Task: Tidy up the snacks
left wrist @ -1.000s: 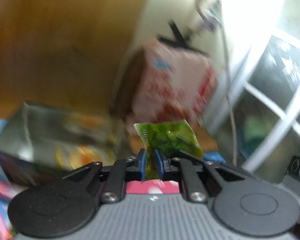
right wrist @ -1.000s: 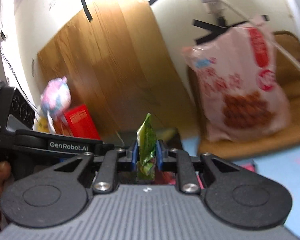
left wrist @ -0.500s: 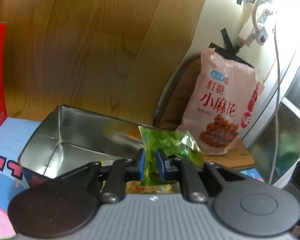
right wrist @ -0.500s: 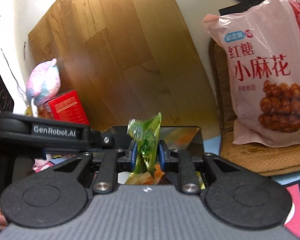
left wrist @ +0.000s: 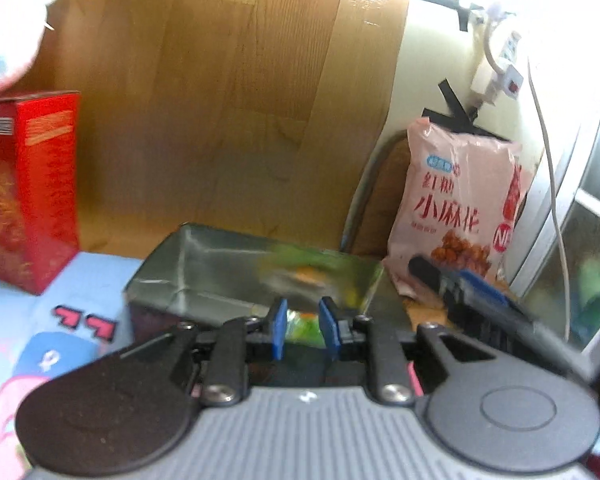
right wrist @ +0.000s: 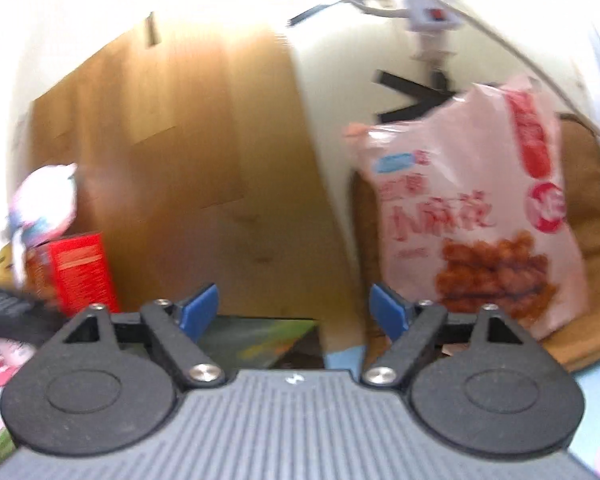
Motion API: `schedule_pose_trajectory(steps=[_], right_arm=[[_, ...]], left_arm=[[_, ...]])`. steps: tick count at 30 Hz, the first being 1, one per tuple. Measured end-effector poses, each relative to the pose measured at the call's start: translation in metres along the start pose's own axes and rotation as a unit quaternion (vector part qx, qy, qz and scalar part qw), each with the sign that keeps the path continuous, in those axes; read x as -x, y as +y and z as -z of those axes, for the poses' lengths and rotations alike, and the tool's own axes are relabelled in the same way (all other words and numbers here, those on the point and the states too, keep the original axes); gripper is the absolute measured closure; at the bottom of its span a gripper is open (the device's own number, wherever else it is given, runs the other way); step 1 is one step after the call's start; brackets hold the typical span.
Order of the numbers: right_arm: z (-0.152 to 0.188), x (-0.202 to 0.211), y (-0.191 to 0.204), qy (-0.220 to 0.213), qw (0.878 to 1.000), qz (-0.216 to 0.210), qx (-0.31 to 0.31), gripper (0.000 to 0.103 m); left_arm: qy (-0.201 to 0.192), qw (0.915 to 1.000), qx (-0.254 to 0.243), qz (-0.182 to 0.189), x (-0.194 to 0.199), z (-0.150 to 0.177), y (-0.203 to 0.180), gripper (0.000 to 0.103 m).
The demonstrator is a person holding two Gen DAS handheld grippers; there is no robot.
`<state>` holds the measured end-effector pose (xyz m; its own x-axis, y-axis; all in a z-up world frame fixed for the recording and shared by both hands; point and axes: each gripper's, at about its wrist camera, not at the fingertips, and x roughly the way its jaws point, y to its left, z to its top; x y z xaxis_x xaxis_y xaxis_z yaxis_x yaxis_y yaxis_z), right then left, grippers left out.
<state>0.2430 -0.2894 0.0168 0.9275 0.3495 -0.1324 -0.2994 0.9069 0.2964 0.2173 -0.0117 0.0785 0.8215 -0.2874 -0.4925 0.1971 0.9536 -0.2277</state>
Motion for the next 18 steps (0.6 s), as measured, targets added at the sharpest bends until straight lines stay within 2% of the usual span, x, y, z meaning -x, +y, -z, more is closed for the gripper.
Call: schedule_pose_trajectory(steps=[4,7,11,15,18], right_arm=[[0.002,-0.004,-0.021,0.02,0.998,0.031,-0.057,0.018],[0.008,-0.018,-0.043,0.081,0.988,0.059,-0.114,0.018],[0.009,-0.015,-0.066,0.082,0.977,0.07,-0.183,0.018],[0.011,-0.005,-0.064,0.096,0.974,0.074,-0.191,0.018],[0.012,0.005,-0.05,0.103,0.979,0.072,-0.162,0.018]], left_arm=[[0.009,0.9992,-0.018,-0.036,0.019,0.016,-0.006,0.083],[0.012,0.9975,-0.029,-0.064,0.032,0.028,-0.008,0.081],[0.018,0.9954,-0.032,-0.089,0.048,0.043,-0.004,0.077],[0.022,0.9923,-0.03,-0.118,0.062,0.057,0.004,0.077],[0.028,0.9897,-0.024,-0.138,0.069,0.068,0.011,0.076]])
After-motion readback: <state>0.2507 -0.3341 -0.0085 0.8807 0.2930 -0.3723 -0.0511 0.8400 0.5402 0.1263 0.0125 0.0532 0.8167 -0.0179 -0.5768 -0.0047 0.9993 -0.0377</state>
